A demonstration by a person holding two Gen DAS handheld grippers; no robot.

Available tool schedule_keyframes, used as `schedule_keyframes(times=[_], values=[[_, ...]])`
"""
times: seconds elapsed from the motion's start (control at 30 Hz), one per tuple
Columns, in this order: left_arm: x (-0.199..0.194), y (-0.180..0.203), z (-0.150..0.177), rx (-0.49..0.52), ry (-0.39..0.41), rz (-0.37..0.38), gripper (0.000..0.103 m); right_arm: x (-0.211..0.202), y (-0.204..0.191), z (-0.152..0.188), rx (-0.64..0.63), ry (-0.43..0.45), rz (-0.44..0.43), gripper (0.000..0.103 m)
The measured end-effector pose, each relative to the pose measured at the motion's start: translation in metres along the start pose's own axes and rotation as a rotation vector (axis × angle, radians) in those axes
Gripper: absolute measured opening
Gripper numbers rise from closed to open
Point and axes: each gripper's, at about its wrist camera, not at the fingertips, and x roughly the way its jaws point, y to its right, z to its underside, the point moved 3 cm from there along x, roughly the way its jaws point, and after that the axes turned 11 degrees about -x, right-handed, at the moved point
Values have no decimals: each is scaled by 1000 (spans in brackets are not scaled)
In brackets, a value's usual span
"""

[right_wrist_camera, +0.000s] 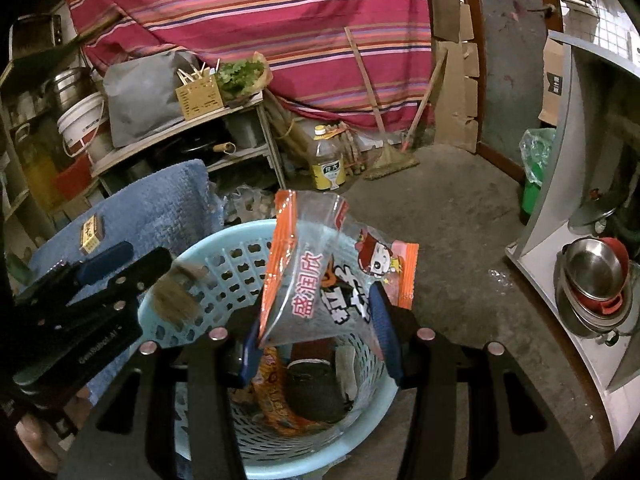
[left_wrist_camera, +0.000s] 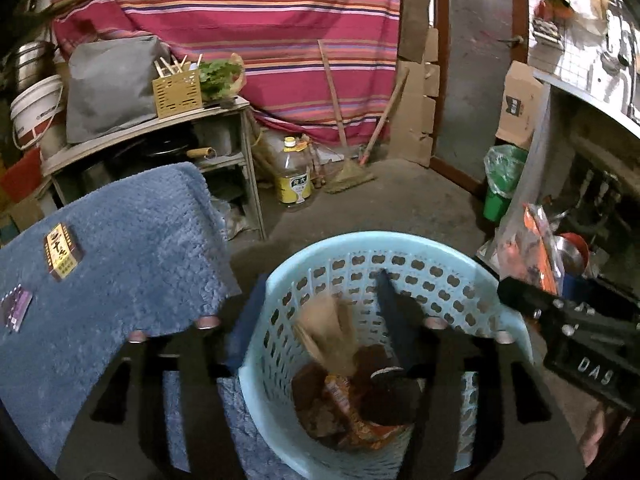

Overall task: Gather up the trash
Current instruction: 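Open both tools to drop the brown cloth and snack bag into the basket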

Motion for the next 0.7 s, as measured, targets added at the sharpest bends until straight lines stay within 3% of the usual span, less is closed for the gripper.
schedule_keyframes(times=[0.23,0.43,0.5,0.57,0.7], values=[[-19,-33,-10,-66,64,-63,93,6,-4,2,-15,-13,-6,48],[-48,-67,-11,-81,143,-135,97,20,-31,-3,-54,-8,-32,52],[-59,-75,-10,-78,162,-149,97,25,-39,-4,-60,-14,-41,59],[-72,-88,-9,-77,174,-160,98,30,-44,-3,-54,-19,-35,80],[-95,-110,-7,-90,192,-184,98,38,-45,-2,9,-34,-30,83]])
